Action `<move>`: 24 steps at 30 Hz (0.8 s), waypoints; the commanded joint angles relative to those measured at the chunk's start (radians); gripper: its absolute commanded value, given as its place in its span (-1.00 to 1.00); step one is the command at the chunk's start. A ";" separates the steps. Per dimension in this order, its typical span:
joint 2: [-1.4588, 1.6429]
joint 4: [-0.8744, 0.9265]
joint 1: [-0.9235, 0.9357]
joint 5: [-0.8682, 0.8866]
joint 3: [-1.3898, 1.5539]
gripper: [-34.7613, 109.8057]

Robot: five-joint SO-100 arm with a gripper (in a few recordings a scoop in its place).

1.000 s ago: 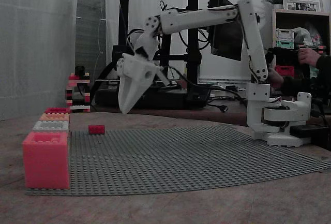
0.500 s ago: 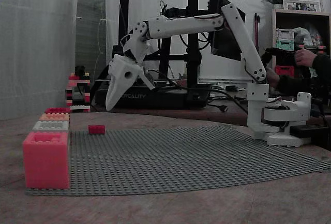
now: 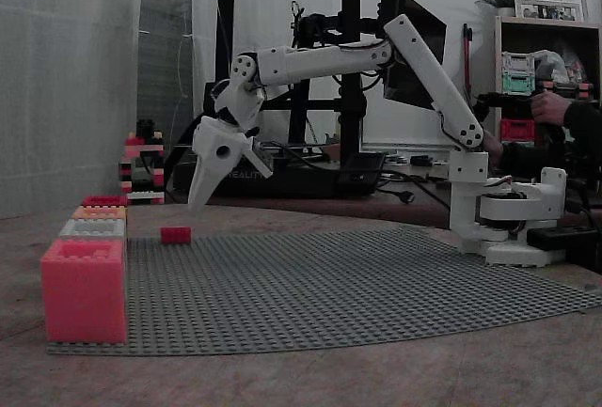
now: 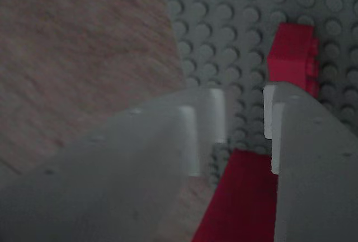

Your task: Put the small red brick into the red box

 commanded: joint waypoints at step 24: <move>-0.081 0.055 -0.063 0.026 -0.225 -0.33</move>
